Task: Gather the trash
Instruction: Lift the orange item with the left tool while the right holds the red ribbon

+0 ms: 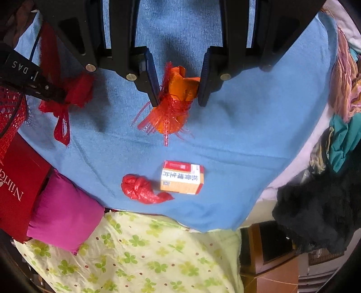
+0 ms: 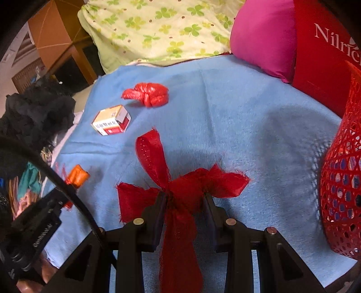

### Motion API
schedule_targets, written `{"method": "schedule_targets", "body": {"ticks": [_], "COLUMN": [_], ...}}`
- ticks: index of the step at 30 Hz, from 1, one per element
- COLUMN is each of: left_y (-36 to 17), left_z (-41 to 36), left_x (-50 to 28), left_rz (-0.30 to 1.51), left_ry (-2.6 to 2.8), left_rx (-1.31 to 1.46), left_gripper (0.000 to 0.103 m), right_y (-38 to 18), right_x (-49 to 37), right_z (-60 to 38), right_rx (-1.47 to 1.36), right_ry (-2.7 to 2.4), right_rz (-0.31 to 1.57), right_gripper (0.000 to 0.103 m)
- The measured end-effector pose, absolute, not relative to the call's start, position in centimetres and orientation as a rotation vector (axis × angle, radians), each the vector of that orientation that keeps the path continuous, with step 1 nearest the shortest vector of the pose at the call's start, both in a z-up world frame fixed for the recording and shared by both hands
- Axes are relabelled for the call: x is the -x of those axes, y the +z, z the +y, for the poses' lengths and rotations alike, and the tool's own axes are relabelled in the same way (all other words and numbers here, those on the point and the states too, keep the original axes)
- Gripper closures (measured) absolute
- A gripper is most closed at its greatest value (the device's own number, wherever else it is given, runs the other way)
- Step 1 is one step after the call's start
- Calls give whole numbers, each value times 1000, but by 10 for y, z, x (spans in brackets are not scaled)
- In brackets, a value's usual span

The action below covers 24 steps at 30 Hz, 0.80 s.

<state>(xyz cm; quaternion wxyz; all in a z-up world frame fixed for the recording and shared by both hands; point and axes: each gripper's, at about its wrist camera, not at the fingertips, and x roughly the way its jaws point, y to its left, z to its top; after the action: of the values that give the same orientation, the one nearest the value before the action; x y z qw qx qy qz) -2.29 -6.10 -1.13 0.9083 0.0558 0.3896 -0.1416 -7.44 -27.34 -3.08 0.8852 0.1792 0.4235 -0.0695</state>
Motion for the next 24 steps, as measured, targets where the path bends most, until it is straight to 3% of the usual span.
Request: {"method": "schedule_targets", "body": {"ticks": [24], "left_y": [-16], "left_z": [-62], "left_x": [25], "left_rz": [826], "left_ry": [-292], "left_rx": [-129], "left_gripper": [67], "right_y": [-40], "right_x": [75], "right_z": [-267], "right_rx": [-360], "right_ry": [-144], "right_rz": [895], "right_gripper": [65]}}
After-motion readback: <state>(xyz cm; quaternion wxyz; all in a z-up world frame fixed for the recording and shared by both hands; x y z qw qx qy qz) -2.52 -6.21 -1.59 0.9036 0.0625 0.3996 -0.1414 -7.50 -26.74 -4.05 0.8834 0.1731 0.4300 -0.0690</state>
